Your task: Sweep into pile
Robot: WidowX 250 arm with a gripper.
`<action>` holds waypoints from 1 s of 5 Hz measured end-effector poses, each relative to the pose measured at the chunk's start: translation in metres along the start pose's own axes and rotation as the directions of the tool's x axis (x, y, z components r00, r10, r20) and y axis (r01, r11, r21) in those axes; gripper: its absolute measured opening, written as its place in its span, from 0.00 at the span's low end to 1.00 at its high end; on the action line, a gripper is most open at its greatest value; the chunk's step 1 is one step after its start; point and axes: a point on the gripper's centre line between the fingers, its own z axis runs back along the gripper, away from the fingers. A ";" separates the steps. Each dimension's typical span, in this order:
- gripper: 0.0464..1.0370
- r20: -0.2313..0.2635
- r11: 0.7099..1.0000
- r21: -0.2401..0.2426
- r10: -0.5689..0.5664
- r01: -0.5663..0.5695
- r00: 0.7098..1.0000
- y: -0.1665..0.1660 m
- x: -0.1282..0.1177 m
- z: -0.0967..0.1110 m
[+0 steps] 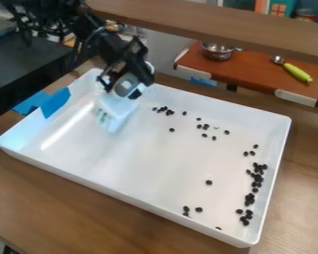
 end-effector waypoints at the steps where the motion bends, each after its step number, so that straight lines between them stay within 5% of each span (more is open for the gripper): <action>1: 0.43 0.009 1.000 0.013 -0.008 0.008 1.000 -0.006 0.005 -0.011; 5: 0.42 -0.056 0.998 -0.021 -0.065 0.064 0.996 -0.064 -0.009 -0.103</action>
